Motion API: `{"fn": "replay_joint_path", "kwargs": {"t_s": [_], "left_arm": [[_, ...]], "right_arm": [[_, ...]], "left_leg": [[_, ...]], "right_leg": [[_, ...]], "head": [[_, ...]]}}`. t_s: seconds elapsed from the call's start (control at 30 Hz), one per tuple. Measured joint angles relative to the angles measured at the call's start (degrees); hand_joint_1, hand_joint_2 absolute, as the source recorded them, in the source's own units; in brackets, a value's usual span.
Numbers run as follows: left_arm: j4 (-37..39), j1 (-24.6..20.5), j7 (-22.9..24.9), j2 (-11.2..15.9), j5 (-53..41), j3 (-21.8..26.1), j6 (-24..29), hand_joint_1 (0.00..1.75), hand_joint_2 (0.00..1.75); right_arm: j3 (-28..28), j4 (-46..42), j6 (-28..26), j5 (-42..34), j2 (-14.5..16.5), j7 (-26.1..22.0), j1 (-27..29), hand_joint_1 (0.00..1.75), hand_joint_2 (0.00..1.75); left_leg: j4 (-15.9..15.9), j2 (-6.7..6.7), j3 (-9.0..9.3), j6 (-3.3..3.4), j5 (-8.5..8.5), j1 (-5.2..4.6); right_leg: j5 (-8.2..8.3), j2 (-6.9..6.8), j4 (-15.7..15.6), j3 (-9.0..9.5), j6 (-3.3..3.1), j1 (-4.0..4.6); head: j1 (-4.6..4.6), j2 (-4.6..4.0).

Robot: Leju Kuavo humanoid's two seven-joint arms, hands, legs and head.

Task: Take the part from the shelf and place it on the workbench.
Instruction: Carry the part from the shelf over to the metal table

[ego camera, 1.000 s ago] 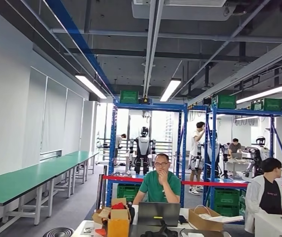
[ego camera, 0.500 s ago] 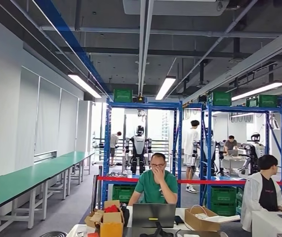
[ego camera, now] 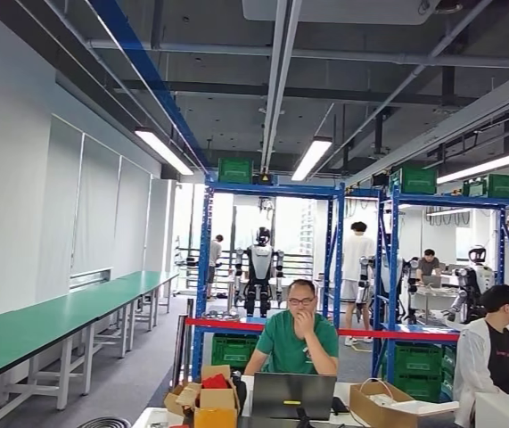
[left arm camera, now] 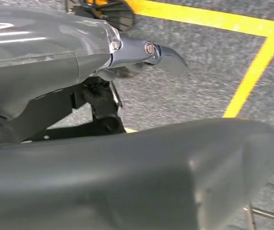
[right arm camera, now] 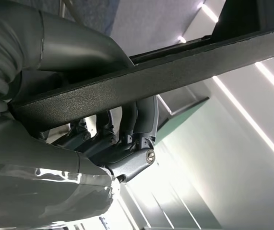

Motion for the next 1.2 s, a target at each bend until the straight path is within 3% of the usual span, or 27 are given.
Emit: {"fn": "replay_joint_path", "kwargs": {"t_s": [0.07,0.13,0.2,0.27,0.37,0.4,0.43,0.5,0.53,0.57,0.67,0.73,0.77,0.87,0.9,0.93,1.0,1.07,1.13,1.2], "left_arm": [[0.0,0.0,0.0,-0.1,-0.1,0.0,0.0,0.0,1.75],[0.0,0.0,0.1,-0.2,-0.3,-0.1,0.0,0.0,1.75],[0.0,0.0,0.1,-0.2,-0.4,-0.1,0.0,0.0,1.75],[0.0,-0.3,0.1,-0.1,-0.5,-0.2,0.0,0.0,1.75],[0.0,-0.1,0.3,0.0,-0.6,-0.3,0.0,0.0,1.75],[0.0,0.0,0.4,0.1,-0.6,-0.3,0.0,0.0,1.75],[0.0,0.1,0.4,0.1,-0.6,-0.3,0.0,0.0,1.75],[0.1,0.1,0.4,0.1,-0.6,-0.3,0.0,0.0,1.75],[0.1,0.1,0.5,0.1,-0.6,-0.4,0.0,0.0,1.75],[0.1,0.2,0.5,0.1,-0.6,-0.4,0.0,0.0,1.75],[0.1,0.4,0.7,0.1,-0.7,-0.4,0.0,0.0,1.75],[0.1,0.2,0.7,0.2,-0.7,-0.4,0.0,0.0,1.75],[0.1,0.1,0.7,0.2,-0.7,-0.4,0.0,0.0,1.75],[0.1,0.0,0.7,0.2,-0.8,-0.4,0.0,0.0,1.75],[0.1,0.1,0.7,0.2,-0.8,-0.4,0.0,0.0,1.75],[0.1,0.1,0.7,0.2,-0.8,-0.4,0.0,0.0,1.75],[0.1,0.1,0.6,0.1,-0.9,-0.4,0.0,0.0,1.75],[0.1,0.0,0.6,0.0,-0.9,-0.4,0.0,0.0,1.75],[0.2,0.0,0.6,-0.1,-1.0,-0.4,-0.1,0.0,1.75],[0.2,0.0,0.7,-0.1,-1.0,-0.5,-0.1,0.0,1.75]], "right_arm": [[-0.3,-0.2,-0.1,0.3,-0.2,0.2,-0.5,1.75,1.75],[-0.6,-0.3,-0.1,0.7,-0.4,0.5,-0.9,1.75,1.75],[-0.8,-0.5,-0.1,1.0,-0.6,0.8,-1.3,1.75,1.75],[-1.1,-0.7,-0.1,1.2,-0.7,1.1,-2.0,1.75,1.75],[-1.4,-0.7,-0.1,1.4,-1.0,1.4,-2.4,1.75,1.75],[-1.4,-0.7,-0.1,1.4,-1.1,1.5,-2.4,1.75,1.75],[-1.5,-0.7,-0.1,1.5,-1.3,1.6,-2.5,1.75,1.75],[-1.7,-0.7,-0.1,1.7,-1.5,1.7,-2.7,1.75,1.75],[-1.9,-0.7,-0.1,1.8,-1.6,1.8,-3.0,1.75,1.75],[-2.1,-0.6,-0.1,1.9,-1.8,1.9,-3.2,1.75,1.75],[-2.6,-0.6,-0.1,2.2,-2.1,2.2,-3.7,1.75,1.75],[-2.9,-0.7,-0.2,2.4,-2.4,2.3,-4.2,1.75,1.75],[-3.0,-0.7,-0.2,2.5,-2.5,2.4,-4.4,1.75,1.75],[-3.7,-0.7,-0.3,3.3,-3.3,3.0,-4.7,1.75,1.75],[-3.9,-0.7,-0.4,3.6,-3.5,3.2,-4.7,1.75,1.75],[-4.0,-0.7,-0.5,3.9,-3.8,3.4,-4.8,1.75,1.75],[-4.2,-0.8,-0.6,4.3,-4.1,3.5,-4.9,1.75,1.75],[-4.5,-1.0,-0.9,4.5,-4.4,3.7,-5.0,1.75,1.75],[-5.0,-1.1,-1.2,4.7,-4.7,4.0,-5.1,1.75,1.75],[-5.5,-1.3,-1.4,5.0,-5.0,4.3,-5.1,1.75,1.75]], "left_leg": [[-0.5,-0.02,0.72,-0.33,-0.52,0.13],[-0.9,0.08,1.39,-0.82,-0.41,0.17],[-0.1,0.26,1.8,-1.09,-0.74,0.1],[4.2,0.35,-0.31,-1.28,-2.33,0.01],[12.4,0.36,-6.62,-1.92,-4.94,0.1],[12.5,0.36,-7.75,-2.16,-4.41,0.2],[10.8,0.38,-7.97,-2.41,-2.63,0.35],[4.9,0.39,-7.14,-2.95,2.75,0.64],[2.6,0.43,-6.79,-2.77,4.35,0.63],[1.3,0.45,-6.71,-2.4,5.29,0.54],[0.7,0.41,-6.67,-0.93,4.96,0.23],[0.6,0.33,-6.07,-0.44,4.55,0.38],[0.5,0.3,-5.71,-0.28,4.32,0.45],[0.5,0.29,-4.52,-0.01,3.21,0.32],[0.5,0.25,-3.93,0.03,2.74,0.25],[0.5,0.19,-3.23,0.04,2.22,0.19],[0.3,0.09,-1.64,-0.09,1.1,0.16],[-0.1,0.02,-0.51,-0.42,0.32,0.27],[-0.7,0.04,0.15,-0.88,0.21,0.38],[-0.7,0.19,0.78,-1.19,0.05,0.39]], "right_leg": [[1.83,0.03,-4.3,1.29,-0.99,0.61],[1.35,0.09,-5.7,2.12,-1.69,0.82],[1.44,0.08,-7.0,3.67,-1.91,0.57],[1.13,0.06,-7.8,5.09,-2.04,0.23],[-0.05,0.1,-7.8,6.35,-2.15,0.12],[-0.54,0.15,-7.8,6.88,-2.07,0.06],[-1.08,0.22,-7.7,7.5,-1.9,-0.06],[-2.4,0.29,-7.3,8.68,-1.29,-0.28],[-2.97,0.33,-6.9,8.91,-0.91,-0.33],[-3.46,0.35,-6.7,8.94,-0.53,-0.34],[-4.4,0.37,-6.5,8.98,0.39,-0.44],[-5.22,0.25,-4.6,8.25,1.02,-0.66],[-5.94,0.16,-2.0,6.76,1.32,-0.8],[-8.57,0.03,8.4,-0.47,1.71,-1.05],[-8.28,0.04,9.7,-2.02,1.63,-1.04],[-6.89,0.06,8.8,-2.55,1.43,-0.97],[-1.32,0.06,2.1,-1.26,0.71,-0.51],[2.34,0.04,-3.7,0.33,-0.23,0.17],[2.53,0.04,-5.4,0.95,-1.02,0.61],[2.55,0.05,-6.6,2.24,-1.49,0.53]], "head": [[-0.01,0.01],[-0.03,0.01],[-0.03,0.01],[-0.03,0.01],[-0.02,0.0],[-0.02,0.0],[-0.02,0.0],[-0.02,0.0],[-0.03,0.0],[-0.04,0.01],[-0.03,0.01],[-0.02,0.01],[-0.02,0.01],[-0.04,0.0],[-0.04,0.0],[-0.04,0.0],[-0.04,0.0],[-0.04,0.01],[-0.05,0.01],[-0.06,0.0]]}}
